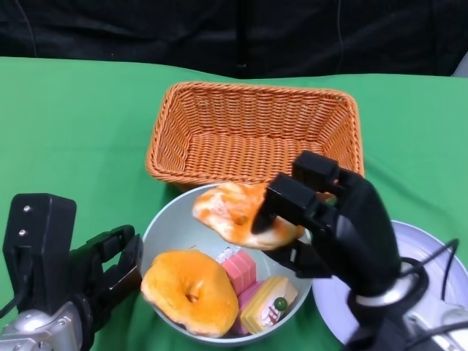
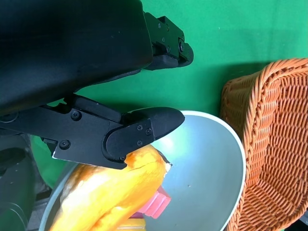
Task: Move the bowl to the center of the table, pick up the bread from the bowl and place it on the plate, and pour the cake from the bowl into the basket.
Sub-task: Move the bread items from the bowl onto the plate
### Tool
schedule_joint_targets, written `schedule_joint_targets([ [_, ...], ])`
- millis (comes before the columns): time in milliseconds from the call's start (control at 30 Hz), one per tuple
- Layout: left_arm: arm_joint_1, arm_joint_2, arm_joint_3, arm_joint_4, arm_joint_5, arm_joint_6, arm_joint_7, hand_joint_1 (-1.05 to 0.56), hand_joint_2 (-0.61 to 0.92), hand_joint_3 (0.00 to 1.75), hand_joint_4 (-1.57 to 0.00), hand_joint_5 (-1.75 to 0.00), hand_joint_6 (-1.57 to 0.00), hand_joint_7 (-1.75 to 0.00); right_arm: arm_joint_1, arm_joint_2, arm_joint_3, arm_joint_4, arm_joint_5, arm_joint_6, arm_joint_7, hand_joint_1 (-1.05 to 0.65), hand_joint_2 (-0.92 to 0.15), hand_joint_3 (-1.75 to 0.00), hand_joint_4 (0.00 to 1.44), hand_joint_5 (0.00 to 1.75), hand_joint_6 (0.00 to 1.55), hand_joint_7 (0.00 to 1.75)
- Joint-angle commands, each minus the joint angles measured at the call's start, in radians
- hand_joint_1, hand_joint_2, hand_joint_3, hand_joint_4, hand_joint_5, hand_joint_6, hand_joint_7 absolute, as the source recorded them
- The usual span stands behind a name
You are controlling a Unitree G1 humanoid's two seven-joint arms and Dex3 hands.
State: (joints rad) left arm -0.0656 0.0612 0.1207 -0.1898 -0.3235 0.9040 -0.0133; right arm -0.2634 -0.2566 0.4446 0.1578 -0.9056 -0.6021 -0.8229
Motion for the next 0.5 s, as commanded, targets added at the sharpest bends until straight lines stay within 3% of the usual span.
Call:
schedule_joint_targets([
  [33, -0.014, 0.013, 0.003, 0.010, 0.010, -0.009, -0.009, -0.49, 0.92, 0.70, 0.00, -0.46, -0.16, 0.00, 0.079, -0.112, -0.103, -0.046, 0.027, -0.058, -0.030, -0.21, -0.26, -1.50, 0.92, 1.75, 0.72, 1.60],
  [500, -0.015, 0.009, 0.009, 0.009, 0.013, -0.002, -0.009, -0.49, 0.92, 0.69, 0.00, -0.46, -0.18, -0.01, 0.150, -0.130, -0.188, -0.054, 0.019, -0.115, -0.029, -0.16, -0.25, -1.56, 0.90, 1.75, 0.75, 1.52],
])
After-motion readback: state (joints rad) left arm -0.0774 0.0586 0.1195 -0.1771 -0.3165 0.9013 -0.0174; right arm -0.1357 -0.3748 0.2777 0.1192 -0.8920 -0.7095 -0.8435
